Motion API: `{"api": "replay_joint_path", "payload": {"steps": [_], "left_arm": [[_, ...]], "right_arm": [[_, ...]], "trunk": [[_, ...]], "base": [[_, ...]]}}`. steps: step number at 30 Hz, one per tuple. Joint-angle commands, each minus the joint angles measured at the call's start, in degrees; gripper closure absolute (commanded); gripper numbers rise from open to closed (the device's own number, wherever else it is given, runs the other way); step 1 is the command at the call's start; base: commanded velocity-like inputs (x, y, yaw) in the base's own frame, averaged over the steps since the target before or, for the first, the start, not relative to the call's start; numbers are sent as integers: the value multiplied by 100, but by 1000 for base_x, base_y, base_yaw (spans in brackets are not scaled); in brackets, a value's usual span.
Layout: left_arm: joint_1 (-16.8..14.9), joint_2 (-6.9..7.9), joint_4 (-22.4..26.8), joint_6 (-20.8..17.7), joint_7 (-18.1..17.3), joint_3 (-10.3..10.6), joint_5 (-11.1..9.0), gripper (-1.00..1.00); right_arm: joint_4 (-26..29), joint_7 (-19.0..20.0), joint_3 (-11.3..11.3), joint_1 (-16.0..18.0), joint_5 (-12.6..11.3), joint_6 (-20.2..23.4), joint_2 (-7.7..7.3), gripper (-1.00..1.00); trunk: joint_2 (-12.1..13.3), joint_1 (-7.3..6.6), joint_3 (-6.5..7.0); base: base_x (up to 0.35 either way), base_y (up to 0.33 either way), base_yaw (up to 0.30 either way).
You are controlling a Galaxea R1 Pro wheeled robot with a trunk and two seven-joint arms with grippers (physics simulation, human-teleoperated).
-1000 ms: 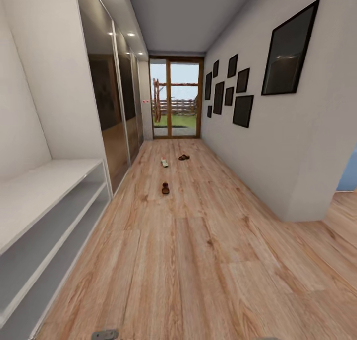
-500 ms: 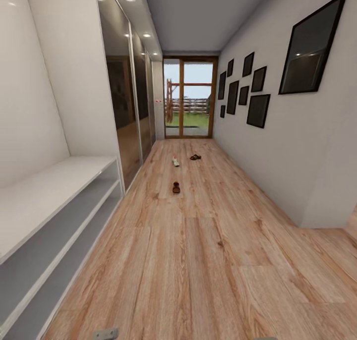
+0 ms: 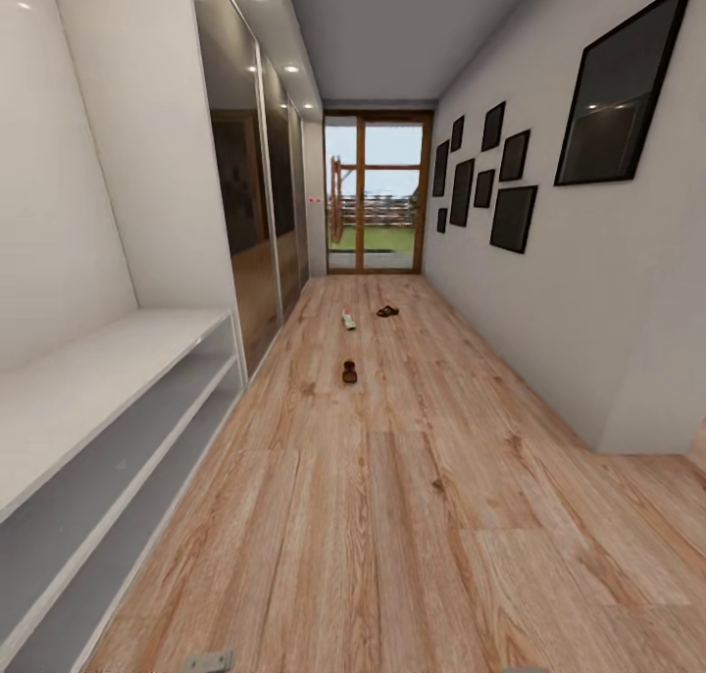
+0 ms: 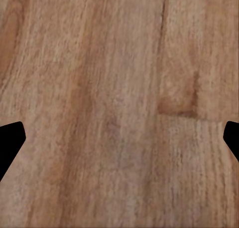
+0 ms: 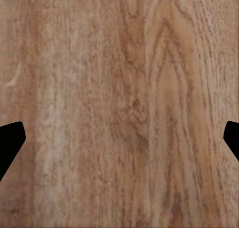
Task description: Pick up the two gym shoes and the two sandals from the corridor floor and place them onto the hallstand (shoe rack) in the corridor, making sure they are on the rack and not on the floor. Arrange them so the two gym shoes are next to each other and the two sandals are next to each other.
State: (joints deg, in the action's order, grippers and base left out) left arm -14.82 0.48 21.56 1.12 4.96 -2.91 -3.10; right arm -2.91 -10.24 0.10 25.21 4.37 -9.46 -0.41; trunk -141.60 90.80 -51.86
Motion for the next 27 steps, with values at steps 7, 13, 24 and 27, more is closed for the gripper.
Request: {"api": "replay_joint_path", "payload": {"steps": [7,13,24,27], "left_arm": [[-3,0,-2,11,11,1,-34,-100],[-3,-1,-2,11,12,1,-36,-100],[-3,3,-2,11,13,0,-33,-100],[-3,0,-2,11,12,1,-33,-100]], "right_arm": [[-25,-22,0,10,51,-31,-1,-100],[-25,-6,7,10,66,-22,-3,-100],[-25,-5,7,10,81,-21,-3,-100],[-25,-9,7,10,77,-22,-3,-100]], "trunk": [[-168,95,-144],[-176,110,-277],[-191,139,-521],[-195,147,-587]], "base": [[4,0,0],[0,0,0],[0,0,0],[0,0,0]]}}
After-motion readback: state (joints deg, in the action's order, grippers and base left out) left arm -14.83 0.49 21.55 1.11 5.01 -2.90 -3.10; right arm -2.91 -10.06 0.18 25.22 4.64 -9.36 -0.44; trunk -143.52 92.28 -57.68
